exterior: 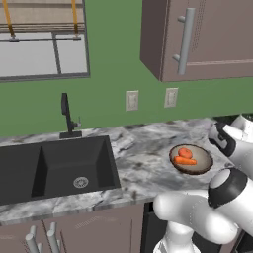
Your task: Dump the squash and carrot from the bowl so the bowl can be washed. Place the bowl in the sink after clearing the leftovers.
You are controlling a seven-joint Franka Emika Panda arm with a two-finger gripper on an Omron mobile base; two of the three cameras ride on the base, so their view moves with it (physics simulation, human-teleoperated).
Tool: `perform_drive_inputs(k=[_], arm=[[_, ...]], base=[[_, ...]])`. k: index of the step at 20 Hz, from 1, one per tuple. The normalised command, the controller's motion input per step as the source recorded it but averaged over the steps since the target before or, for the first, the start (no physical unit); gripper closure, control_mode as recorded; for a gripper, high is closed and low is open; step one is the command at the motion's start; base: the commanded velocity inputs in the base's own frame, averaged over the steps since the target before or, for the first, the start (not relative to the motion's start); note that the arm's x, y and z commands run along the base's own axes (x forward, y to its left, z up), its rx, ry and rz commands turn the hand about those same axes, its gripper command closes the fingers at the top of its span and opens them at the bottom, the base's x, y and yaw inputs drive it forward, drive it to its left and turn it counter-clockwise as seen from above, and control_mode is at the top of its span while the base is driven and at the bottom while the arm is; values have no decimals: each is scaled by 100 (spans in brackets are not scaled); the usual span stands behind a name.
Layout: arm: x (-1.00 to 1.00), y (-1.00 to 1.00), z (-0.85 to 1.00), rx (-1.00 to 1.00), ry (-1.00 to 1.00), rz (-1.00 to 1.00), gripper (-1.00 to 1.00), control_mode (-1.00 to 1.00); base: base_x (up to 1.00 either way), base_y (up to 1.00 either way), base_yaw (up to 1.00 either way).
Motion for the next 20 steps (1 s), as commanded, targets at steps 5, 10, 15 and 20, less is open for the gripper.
perform_drive_inputs(k=[5,10,15,20], arm=[[5,15,-34,0,0,0,-100,-100],[7,16,-30,0,0,0,-100,-100],[3,2,-24,0,0,0,-100,-100],[7,0,-5,0,0,0,-100,-100]], base=[[0,0,0],[0,0,0],[0,0,0],[0,0,0]])
